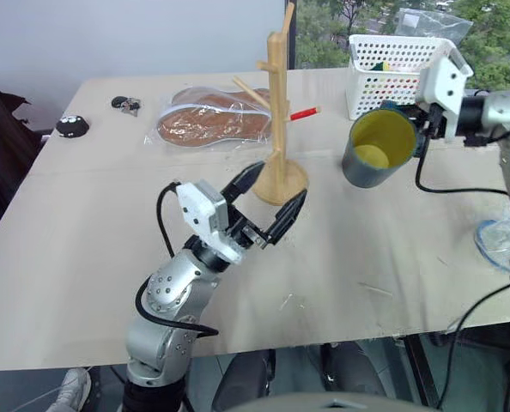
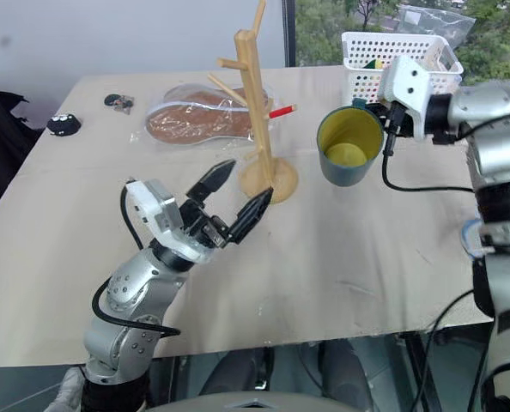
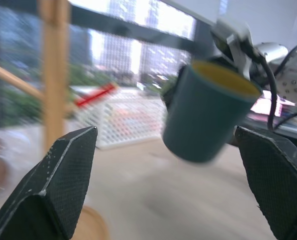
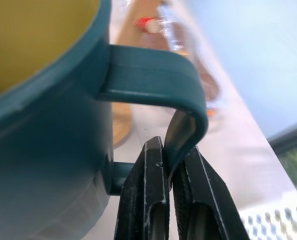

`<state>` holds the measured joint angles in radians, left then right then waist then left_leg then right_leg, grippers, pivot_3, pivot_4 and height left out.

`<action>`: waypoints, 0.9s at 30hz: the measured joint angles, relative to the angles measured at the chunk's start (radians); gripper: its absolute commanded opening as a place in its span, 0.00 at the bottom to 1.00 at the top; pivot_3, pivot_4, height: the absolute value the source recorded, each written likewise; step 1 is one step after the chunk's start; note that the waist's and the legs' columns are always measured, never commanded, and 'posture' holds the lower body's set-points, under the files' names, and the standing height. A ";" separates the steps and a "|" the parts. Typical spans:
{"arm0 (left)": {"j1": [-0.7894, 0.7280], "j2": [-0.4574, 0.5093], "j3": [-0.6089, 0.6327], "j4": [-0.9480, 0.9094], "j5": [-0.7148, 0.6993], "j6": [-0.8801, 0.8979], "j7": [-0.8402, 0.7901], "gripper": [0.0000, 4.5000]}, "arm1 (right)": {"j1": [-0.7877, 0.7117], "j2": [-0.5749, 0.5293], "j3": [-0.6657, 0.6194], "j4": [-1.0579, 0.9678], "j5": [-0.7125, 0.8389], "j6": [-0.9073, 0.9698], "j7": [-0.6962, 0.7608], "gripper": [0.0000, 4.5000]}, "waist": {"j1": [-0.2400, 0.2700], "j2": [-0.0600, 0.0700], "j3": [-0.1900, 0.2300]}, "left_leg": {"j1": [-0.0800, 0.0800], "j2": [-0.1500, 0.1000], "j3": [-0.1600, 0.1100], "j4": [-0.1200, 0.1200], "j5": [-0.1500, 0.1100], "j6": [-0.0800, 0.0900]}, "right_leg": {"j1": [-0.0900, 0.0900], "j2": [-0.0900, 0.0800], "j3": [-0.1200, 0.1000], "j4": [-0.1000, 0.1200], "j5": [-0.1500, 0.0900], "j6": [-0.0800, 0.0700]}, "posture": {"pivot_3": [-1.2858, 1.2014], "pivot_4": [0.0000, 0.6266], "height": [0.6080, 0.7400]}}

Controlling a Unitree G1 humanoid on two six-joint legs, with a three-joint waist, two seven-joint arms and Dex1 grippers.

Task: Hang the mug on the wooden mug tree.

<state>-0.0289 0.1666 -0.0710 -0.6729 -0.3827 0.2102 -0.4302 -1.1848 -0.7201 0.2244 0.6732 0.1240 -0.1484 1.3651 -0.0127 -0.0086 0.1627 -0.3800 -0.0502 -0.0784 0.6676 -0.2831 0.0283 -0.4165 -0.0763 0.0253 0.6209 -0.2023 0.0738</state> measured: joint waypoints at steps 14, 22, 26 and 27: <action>0.084 -0.036 -0.048 0.004 0.133 -0.148 0.089 1.00 | -0.290 0.161 0.054 0.495 -0.226 -0.271 0.071 0.01 | -0.002 0.001 0.001 | -0.004 -0.001 -0.001 -0.001 0.000 -0.001 | -0.006 -0.002 0.000 0.004 0.000 0.000 | 0.52 0.24 1.00; 0.079 -0.022 -0.055 0.004 0.143 -0.146 0.099 1.00 | -0.371 0.252 0.067 0.576 -0.319 -0.242 -0.046 0.01 | -0.001 0.002 0.001 | -0.004 -0.001 -0.001 -0.001 0.000 -0.001 | -0.007 -0.002 0.000 0.004 0.000 0.000 | 0.52 0.24 1.00; 0.070 -0.017 -0.054 0.004 0.142 -0.134 0.100 1.00 | -0.397 0.282 0.067 0.589 -0.341 -0.224 -0.102 0.01 | -0.001 0.002 0.001 | -0.004 -0.002 -0.002 -0.001 0.000 -0.001 | -0.007 -0.002 0.000 0.004 0.000 0.000 | 0.52 0.24 1.00; 0.069 -0.016 -0.054 0.004 0.142 -0.131 0.100 1.00 | -0.399 0.287 0.066 0.592 -0.343 -0.223 -0.108 0.01 | -0.001 0.002 0.001 | -0.004 -0.002 -0.002 -0.001 0.000 -0.001 | -0.007 -0.002 0.000 0.004 0.000 0.000 | 0.52 0.24 1.00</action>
<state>0.0397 0.1507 -0.1249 -0.6685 -0.2405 0.0795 -0.3301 -1.5839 -0.4331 0.2908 1.2650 -0.2195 -0.3712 1.2567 -0.0140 -0.0068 0.1637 -0.3842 -0.0520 -0.0800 0.6669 -0.2830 0.0276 -0.4234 -0.0781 0.0248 0.6249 -0.2023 0.0735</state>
